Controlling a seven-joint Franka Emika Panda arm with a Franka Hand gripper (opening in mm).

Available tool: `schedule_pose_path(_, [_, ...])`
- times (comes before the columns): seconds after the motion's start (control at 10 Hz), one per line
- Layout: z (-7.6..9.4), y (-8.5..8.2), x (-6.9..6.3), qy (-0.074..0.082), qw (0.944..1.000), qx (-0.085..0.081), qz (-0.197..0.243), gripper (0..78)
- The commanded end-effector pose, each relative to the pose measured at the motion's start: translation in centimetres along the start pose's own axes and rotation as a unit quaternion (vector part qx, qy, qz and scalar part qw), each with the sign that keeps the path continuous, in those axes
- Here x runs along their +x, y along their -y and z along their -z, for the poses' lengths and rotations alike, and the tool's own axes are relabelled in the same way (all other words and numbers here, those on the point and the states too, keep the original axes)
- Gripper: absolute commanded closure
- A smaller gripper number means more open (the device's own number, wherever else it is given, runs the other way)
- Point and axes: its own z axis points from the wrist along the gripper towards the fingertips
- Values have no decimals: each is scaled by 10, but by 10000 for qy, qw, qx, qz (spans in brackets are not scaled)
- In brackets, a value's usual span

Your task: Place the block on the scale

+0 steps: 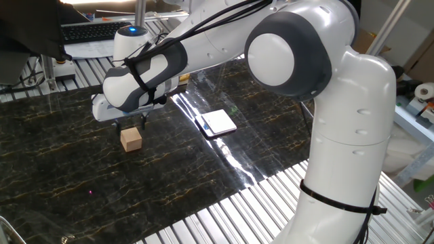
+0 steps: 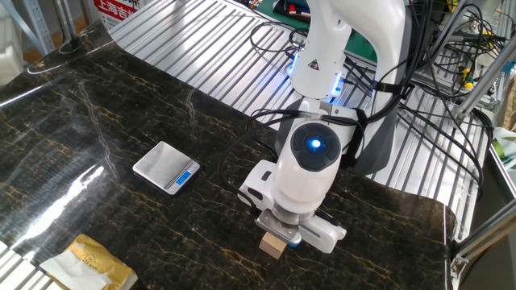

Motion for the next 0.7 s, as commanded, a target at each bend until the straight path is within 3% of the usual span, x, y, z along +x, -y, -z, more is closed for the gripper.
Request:
schedule_pose_path(0.1, [1,0,-1,16,10000,-3,-7,2])
schedule_pose_path(0.7, [-1,3,-3,13,9999,-55,-103,2])
